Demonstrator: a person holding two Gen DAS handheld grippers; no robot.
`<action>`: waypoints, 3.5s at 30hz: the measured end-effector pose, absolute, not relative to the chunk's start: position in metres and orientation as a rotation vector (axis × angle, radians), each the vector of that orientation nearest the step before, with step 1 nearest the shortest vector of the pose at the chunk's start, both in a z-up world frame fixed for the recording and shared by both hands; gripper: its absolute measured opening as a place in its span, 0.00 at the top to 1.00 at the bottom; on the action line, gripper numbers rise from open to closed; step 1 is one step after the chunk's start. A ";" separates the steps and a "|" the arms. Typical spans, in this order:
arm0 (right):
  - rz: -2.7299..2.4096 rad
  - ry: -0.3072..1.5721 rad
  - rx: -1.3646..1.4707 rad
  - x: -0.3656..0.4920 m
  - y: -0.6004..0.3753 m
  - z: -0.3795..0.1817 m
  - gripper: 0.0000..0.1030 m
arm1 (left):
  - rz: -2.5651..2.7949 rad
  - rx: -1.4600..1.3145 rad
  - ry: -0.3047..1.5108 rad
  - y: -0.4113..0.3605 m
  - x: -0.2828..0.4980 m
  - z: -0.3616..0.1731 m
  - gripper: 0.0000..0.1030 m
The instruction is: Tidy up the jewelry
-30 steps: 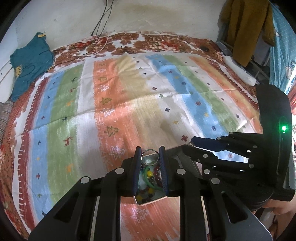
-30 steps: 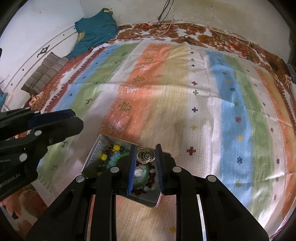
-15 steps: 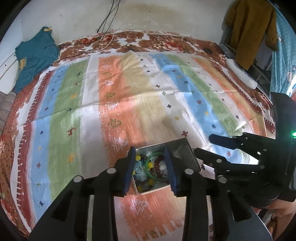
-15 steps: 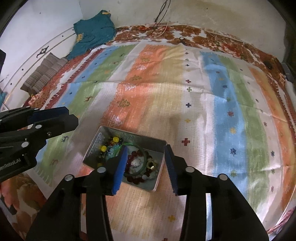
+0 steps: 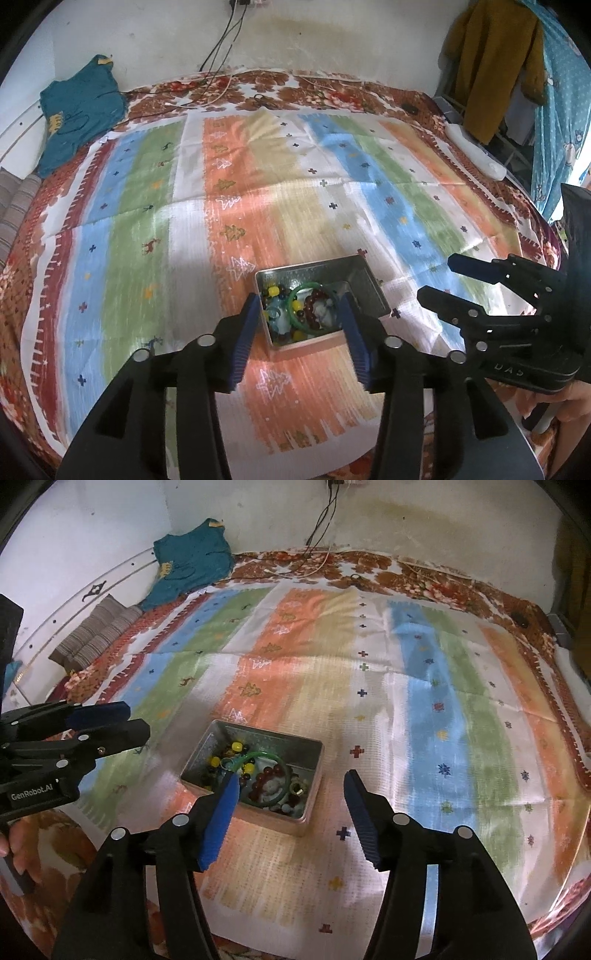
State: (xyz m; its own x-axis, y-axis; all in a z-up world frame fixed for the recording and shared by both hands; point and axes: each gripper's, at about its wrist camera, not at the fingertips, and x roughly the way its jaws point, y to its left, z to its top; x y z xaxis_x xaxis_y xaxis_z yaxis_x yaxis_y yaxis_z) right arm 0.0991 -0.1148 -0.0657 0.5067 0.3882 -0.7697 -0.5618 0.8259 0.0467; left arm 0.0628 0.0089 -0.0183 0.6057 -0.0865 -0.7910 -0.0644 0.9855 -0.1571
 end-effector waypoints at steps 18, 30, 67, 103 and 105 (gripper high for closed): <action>0.624 0.762 -0.266 0.051 -0.124 -0.055 0.22 | -0.009 -0.157 0.807 -0.001 0.014 -0.007 0.21; 0.623 0.734 -0.248 0.040 -0.130 -0.050 0.08 | -0.017 -0.137 0.798 -0.009 -0.005 -0.006 0.05; 0.593 0.649 -0.202 0.031 -0.133 -0.008 0.07 | 0.032 -0.032 0.801 -0.022 -0.006 -0.006 0.06; 0.608 0.671 -0.266 0.017 -0.140 -0.035 0.07 | 0.017 -0.060 0.776 -0.022 -0.002 0.003 0.06; 0.608 0.665 -0.264 0.016 -0.141 -0.034 0.07 | 0.014 -0.059 0.771 -0.023 -0.002 0.003 0.06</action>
